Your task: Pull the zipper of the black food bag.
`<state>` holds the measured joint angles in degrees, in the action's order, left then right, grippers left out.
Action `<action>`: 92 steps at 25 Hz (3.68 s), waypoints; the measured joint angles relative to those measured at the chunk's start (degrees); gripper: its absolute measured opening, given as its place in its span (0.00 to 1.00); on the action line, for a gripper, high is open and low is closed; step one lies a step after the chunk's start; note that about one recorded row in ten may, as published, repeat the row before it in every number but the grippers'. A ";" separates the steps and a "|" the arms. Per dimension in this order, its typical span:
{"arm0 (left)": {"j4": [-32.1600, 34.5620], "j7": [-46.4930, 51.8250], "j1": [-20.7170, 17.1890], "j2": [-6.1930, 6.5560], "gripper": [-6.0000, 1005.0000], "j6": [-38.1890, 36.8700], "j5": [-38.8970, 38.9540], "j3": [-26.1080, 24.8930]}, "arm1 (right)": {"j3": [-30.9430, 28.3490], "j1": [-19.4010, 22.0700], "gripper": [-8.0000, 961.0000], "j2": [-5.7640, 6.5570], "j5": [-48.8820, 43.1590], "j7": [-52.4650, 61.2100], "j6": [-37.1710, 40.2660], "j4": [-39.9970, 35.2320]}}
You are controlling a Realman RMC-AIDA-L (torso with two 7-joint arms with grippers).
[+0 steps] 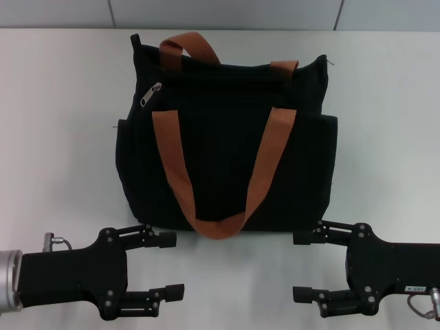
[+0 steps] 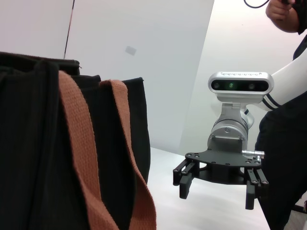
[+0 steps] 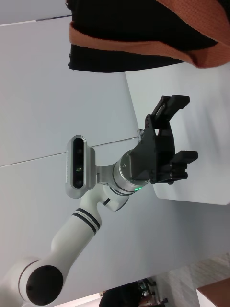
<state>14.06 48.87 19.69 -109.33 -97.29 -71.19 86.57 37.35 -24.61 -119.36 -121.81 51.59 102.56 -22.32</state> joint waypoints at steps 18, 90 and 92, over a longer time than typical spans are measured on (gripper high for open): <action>0.03 -1.00 -0.08 -0.40 0.76 -2.48 0.17 -1.97 | -0.29 -0.09 0.85 0.09 0.17 0.00 -0.21 0.00; 11.21 -15.73 5.87 -6.63 0.55 7.92 -20.97 -46.55 | -1.49 -0.45 0.83 0.14 0.60 0.42 -0.40 -0.23; 11.52 -15.74 5.84 -6.40 0.52 7.31 -20.98 -45.69 | -1.49 -0.45 0.82 0.11 0.73 0.42 -0.34 -0.22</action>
<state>25.57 33.13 25.53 -115.73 -89.98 -92.17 40.88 35.86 -25.06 -119.25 -121.07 52.01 102.22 -22.54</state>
